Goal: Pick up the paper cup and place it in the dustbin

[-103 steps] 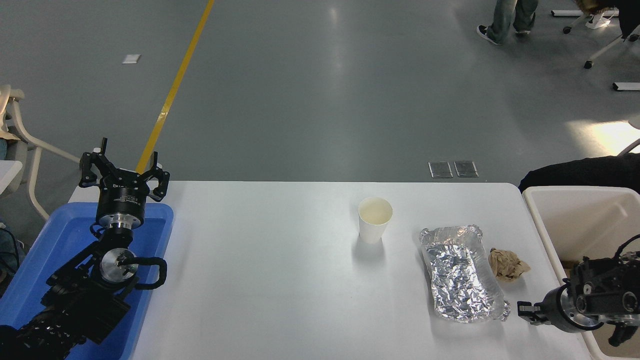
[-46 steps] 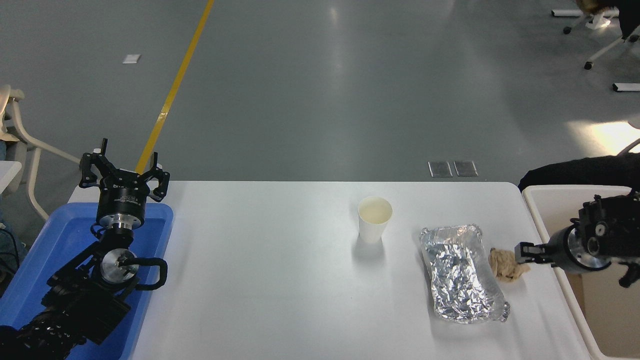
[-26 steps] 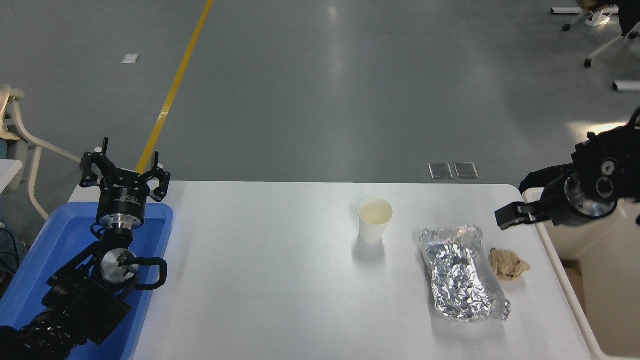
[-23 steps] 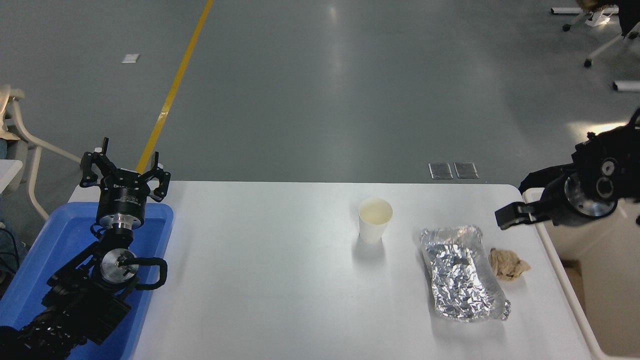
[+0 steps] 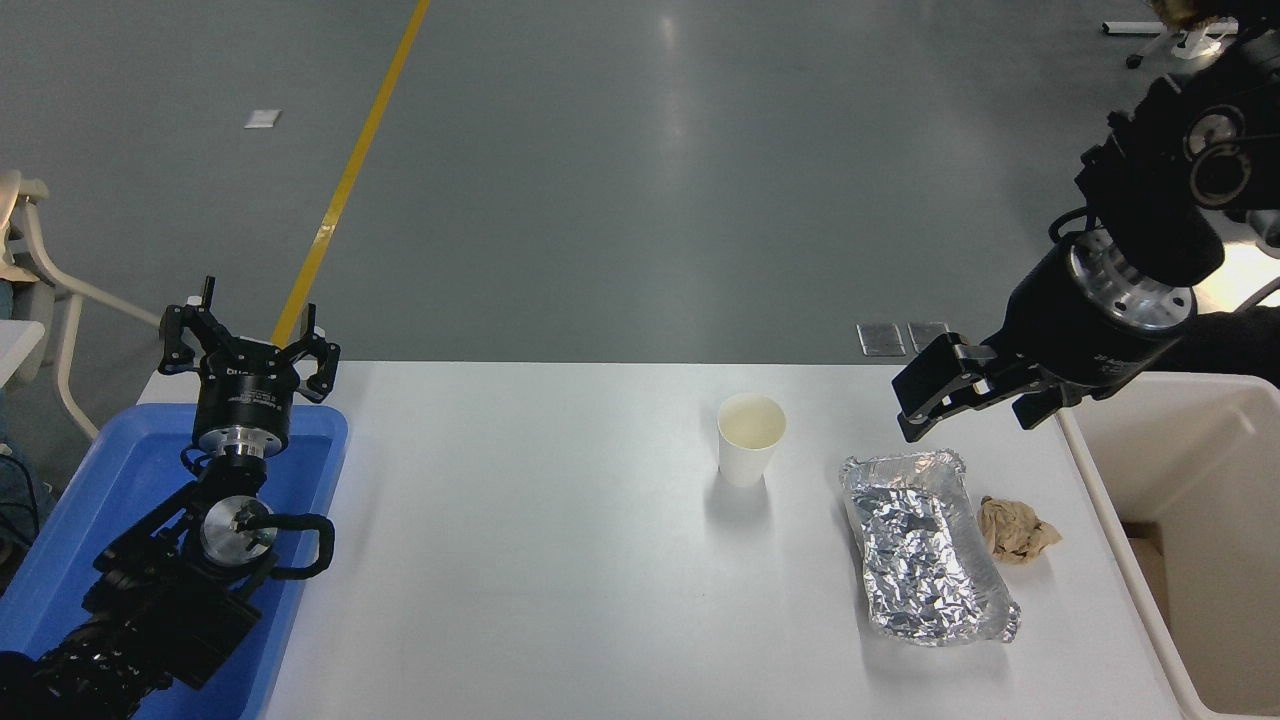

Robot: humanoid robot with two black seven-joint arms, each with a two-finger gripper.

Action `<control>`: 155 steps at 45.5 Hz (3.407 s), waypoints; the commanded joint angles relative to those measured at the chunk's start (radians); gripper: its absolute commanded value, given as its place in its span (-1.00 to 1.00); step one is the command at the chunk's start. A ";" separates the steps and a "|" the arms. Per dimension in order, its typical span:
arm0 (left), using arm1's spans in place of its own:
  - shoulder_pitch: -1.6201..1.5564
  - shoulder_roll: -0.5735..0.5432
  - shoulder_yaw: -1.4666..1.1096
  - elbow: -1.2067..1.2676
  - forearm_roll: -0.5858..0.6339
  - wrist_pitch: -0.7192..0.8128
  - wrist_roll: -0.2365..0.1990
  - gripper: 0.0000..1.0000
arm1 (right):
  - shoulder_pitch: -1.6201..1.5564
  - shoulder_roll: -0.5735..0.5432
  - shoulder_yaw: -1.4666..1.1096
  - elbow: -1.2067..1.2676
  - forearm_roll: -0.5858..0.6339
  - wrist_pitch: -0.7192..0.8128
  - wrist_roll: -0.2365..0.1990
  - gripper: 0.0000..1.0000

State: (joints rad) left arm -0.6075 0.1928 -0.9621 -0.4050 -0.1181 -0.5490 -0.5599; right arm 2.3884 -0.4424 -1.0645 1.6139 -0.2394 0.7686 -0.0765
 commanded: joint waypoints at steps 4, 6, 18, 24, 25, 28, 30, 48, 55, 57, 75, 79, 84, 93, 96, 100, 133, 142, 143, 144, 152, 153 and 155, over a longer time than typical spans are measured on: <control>0.000 0.000 0.000 0.000 0.000 0.000 0.000 0.98 | 0.017 0.014 0.006 -0.009 0.017 0.017 -0.002 1.00; 0.000 -0.001 0.000 0.000 0.000 0.000 0.000 0.98 | 0.008 0.019 0.006 -0.014 0.017 0.017 -0.002 1.00; 0.000 -0.001 -0.001 0.000 0.000 0.000 -0.002 0.98 | -0.146 0.102 0.006 -0.101 0.000 -0.244 -0.005 1.00; 0.000 -0.001 0.000 0.000 0.000 0.000 -0.002 0.98 | -0.242 0.129 0.014 -0.205 -0.001 -0.284 -0.005 1.00; 0.000 0.000 0.000 0.000 0.000 0.000 0.000 0.98 | -0.261 0.131 0.017 -0.222 -0.003 -0.288 -0.005 1.00; 0.000 0.000 0.000 0.000 0.000 0.000 -0.002 0.98 | -0.307 0.134 0.024 -0.265 -0.001 -0.302 -0.005 1.00; 0.000 -0.001 0.000 0.000 0.000 0.000 0.000 0.98 | -0.327 0.151 0.035 -0.281 -0.001 -0.315 -0.005 1.00; 0.000 0.000 0.000 0.000 0.000 0.000 0.000 0.98 | -0.607 0.321 0.106 -0.522 -0.001 -0.594 -0.005 1.00; -0.002 0.000 0.000 0.000 0.000 0.000 0.000 0.98 | -0.741 0.373 0.121 -0.630 -0.001 -0.672 -0.006 1.00; -0.002 0.000 0.000 0.000 0.000 0.000 0.000 0.98 | -0.775 0.386 0.132 -0.653 -0.001 -0.687 -0.006 1.00; -0.002 0.000 0.000 0.000 0.000 0.000 0.000 0.98 | -1.020 0.442 0.205 -0.807 -0.004 -0.738 -0.008 1.00; -0.002 -0.001 0.000 0.000 0.000 0.000 0.000 0.98 | -1.060 0.442 0.212 -0.838 -0.012 -0.739 -0.008 1.00; -0.002 0.000 0.000 0.000 0.002 0.000 0.000 0.98 | -1.098 0.442 0.222 -0.868 -0.032 -0.743 -0.015 1.00; -0.002 0.000 0.000 0.000 0.002 0.000 0.000 0.98 | -1.120 0.442 0.244 -0.878 -0.037 -0.769 -0.071 0.33; -0.002 0.000 0.000 0.000 0.000 0.000 0.000 0.98 | -1.123 0.442 0.244 -0.882 -0.037 -0.769 -0.085 0.10; -0.002 0.000 0.000 0.000 0.002 0.000 0.000 0.98 | -1.124 0.442 0.244 -0.882 -0.035 -0.770 -0.095 0.03; 0.000 0.000 0.000 0.000 0.000 0.000 0.000 0.98 | -0.957 0.442 0.210 -0.726 -0.020 -0.766 -0.115 -1.00; 0.000 0.000 0.000 0.000 0.002 0.000 0.000 0.98 | -0.697 0.297 0.138 -0.438 -0.021 -0.741 -0.115 -1.00; 0.000 0.000 0.000 0.000 0.002 0.000 0.000 0.98 | -0.658 0.274 0.129 -0.393 -0.021 -0.733 -0.115 -1.00; 0.000 0.000 0.000 0.000 0.000 0.000 0.000 0.98 | -0.616 0.251 0.121 -0.353 -0.021 -0.723 -0.115 -1.00; 0.000 0.000 0.000 0.000 0.002 0.000 0.000 0.98 | -0.295 0.079 0.106 -0.120 -0.020 -0.519 -0.114 -1.00; 0.000 0.000 0.000 0.000 0.000 0.000 0.000 0.98 | -0.258 0.067 0.106 -0.112 -0.020 -0.476 -0.112 -1.00; 0.000 0.000 0.000 0.000 0.000 0.000 0.000 0.98 | -0.195 0.048 0.106 -0.108 -0.018 -0.383 -0.108 -1.00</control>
State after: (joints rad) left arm -0.6074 0.1933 -0.9618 -0.4050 -0.1179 -0.5490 -0.5599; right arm 1.8333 -0.2299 -0.9303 1.2835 -0.2605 0.1225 -0.1904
